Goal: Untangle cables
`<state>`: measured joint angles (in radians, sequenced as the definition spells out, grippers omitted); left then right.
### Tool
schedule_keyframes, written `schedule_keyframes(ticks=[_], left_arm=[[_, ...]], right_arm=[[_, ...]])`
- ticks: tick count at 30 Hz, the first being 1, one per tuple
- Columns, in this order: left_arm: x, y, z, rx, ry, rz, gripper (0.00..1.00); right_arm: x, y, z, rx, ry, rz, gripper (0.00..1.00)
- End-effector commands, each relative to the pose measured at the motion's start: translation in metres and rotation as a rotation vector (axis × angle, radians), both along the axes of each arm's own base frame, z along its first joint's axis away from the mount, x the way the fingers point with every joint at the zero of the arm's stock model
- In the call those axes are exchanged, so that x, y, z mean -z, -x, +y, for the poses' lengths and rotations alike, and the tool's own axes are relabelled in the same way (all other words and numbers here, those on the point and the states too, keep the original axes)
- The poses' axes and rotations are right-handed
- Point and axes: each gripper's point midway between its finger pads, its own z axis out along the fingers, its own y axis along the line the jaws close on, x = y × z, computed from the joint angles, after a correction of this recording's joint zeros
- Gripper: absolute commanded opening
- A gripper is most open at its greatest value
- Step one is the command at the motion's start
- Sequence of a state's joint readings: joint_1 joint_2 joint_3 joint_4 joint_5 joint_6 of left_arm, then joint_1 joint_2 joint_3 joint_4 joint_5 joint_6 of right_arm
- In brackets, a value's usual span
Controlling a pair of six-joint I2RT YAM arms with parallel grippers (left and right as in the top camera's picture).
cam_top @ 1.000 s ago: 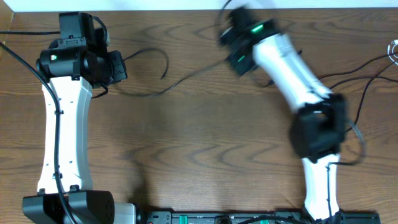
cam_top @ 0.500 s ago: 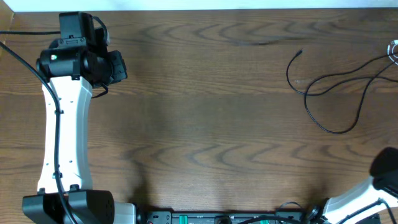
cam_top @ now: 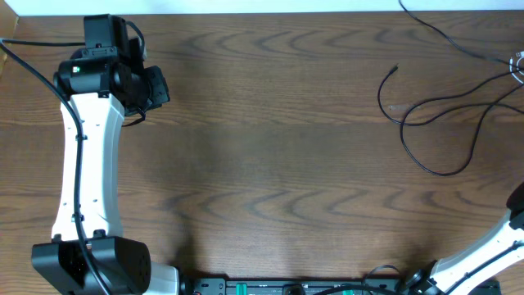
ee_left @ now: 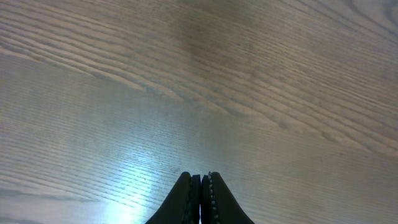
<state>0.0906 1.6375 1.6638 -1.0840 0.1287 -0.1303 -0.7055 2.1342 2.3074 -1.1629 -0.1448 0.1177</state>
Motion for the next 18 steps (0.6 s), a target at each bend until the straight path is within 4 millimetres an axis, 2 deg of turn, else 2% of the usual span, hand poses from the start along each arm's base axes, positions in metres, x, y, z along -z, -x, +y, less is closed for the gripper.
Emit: schedule_keyframes(ticks=[1, 5, 12, 18], left_arm=[[0.006, 0.001, 0.0, -0.005, 0.006, 0.016, 0.09], [0.006, 0.001, 0.0, -0.005, 0.006, 0.016, 0.09], [0.005, 0.001, 0.0, -0.005, 0.006, 0.015, 0.09], [0.005, 0.001, -0.003, 0.002, 0.006, 0.015, 0.09]], right_arm=[[-0.01, -0.016, 0.026, -0.141, 0.042, -0.009, 0.99], [-0.01, -0.026, 0.041, -0.195, 0.047, -0.011, 0.99], [-0.016, -0.05, 0.086, -0.437, 0.031, -0.079, 0.99], [-0.017, -0.074, 0.115, -0.537, 0.063, -0.106, 0.99]])
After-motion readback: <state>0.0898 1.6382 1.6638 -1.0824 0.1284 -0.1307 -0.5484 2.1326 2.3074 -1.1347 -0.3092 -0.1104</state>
